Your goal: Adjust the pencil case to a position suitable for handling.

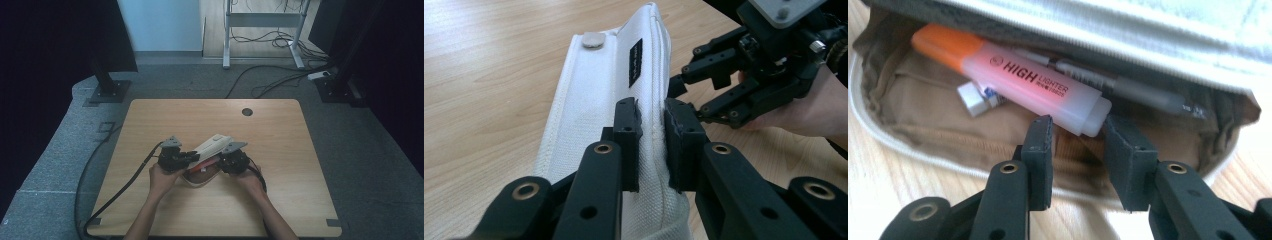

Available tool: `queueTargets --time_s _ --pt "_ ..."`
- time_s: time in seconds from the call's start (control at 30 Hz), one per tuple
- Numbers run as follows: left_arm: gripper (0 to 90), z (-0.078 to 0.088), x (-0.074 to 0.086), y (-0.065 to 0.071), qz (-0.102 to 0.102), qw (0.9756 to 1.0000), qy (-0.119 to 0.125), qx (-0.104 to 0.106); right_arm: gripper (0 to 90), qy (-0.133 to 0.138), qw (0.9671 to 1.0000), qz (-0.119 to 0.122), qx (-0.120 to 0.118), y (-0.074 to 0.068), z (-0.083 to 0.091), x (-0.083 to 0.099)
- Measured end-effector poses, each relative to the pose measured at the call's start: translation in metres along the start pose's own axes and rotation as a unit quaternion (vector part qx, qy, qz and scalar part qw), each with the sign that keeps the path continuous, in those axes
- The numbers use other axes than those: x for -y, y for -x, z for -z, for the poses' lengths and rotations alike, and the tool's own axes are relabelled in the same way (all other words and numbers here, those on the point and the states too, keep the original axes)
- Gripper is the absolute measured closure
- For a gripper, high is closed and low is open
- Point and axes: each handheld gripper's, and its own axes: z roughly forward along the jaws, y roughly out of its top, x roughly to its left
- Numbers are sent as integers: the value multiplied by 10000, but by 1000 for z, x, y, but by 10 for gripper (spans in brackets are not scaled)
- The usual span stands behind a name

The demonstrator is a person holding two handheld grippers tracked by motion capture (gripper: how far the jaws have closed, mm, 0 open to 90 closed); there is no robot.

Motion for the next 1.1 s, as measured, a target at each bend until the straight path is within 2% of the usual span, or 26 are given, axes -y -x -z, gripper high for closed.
queueTargets --time_s 0.2,0.37,0.53,0.63,0.73,0.83,1.1 --pt "774 0 0 0 -7 10000 -9 33 608 54 10000 -30 71 -1 -7 -9" --pt "773 0 1 -1 21 10000 31 22 563 117 9998 -115 85 -5 -12 -12" --pt "773 0 2 -1 51 10000 47 43 439 162 9997 -153 125 -12 -19 -10" --pt "774 -1 2 0 64 9999 44 72 438 232 9994 -225 135 -15 -23 -11" --pt "773 -1 2 0 71 9999 48 98 466 263 9990 -248 274 -15 -27 -13" --pt "773 -1 2 0 63 9999 62 70 469 267 9987 -318 305 -14 -30 -15" --pt "770 -2 3 0 -2 9999 96 -83 441 308 9988 -323 190 -13 -24 -12"
